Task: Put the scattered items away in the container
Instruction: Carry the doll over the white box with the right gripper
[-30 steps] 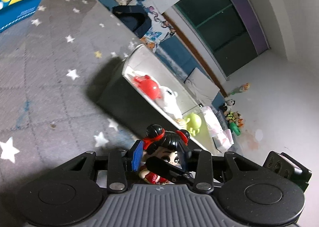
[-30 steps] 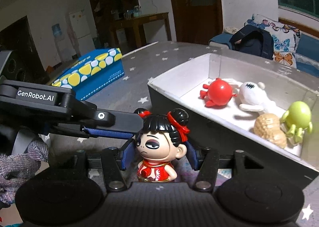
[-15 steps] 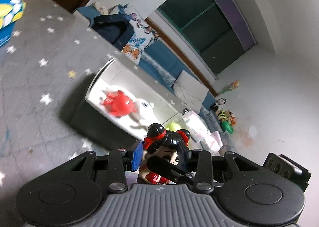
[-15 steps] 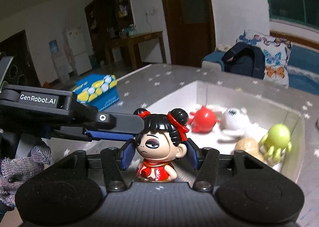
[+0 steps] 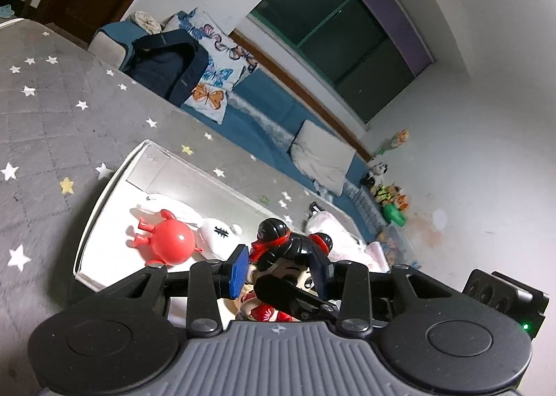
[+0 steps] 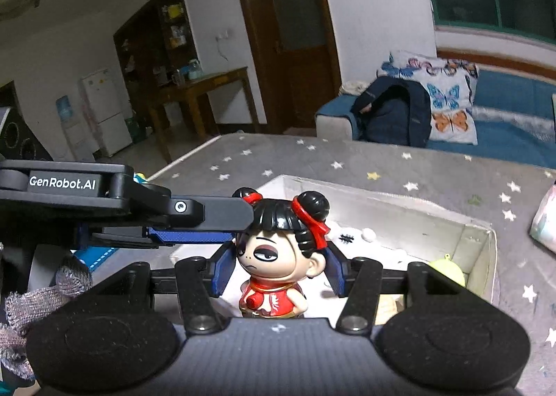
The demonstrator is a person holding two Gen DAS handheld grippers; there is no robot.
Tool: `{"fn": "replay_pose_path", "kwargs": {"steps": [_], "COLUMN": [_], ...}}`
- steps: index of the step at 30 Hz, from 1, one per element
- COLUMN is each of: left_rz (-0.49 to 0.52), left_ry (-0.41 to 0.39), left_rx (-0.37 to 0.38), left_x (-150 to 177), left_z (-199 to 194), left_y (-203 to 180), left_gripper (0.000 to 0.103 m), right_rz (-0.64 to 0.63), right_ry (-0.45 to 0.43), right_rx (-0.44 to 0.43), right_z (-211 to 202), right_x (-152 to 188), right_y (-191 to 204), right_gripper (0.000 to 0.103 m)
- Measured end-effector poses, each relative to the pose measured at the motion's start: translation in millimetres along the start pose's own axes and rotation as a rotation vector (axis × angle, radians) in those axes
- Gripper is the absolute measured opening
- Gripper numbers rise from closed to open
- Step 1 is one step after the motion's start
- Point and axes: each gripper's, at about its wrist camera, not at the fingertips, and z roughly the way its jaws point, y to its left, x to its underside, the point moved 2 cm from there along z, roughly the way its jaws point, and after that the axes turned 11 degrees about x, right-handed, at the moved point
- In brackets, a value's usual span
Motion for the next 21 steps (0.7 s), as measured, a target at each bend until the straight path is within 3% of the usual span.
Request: {"fn": "replay_pose_path", "kwargs": {"steps": [21], "left_rz": [-0.034], "left_ry": [0.097], "left_rx": [-0.061], "left_x": [-3.6], "left_z": [43.7], "left_y": [39.3], "left_gripper": [0.04], "right_rz": [0.06], "right_ry": [0.182], "right_rx": [-0.002], "right_z": [63.3], "right_x": [8.9], "right_y": [-25.7], "right_gripper": [0.054]}}
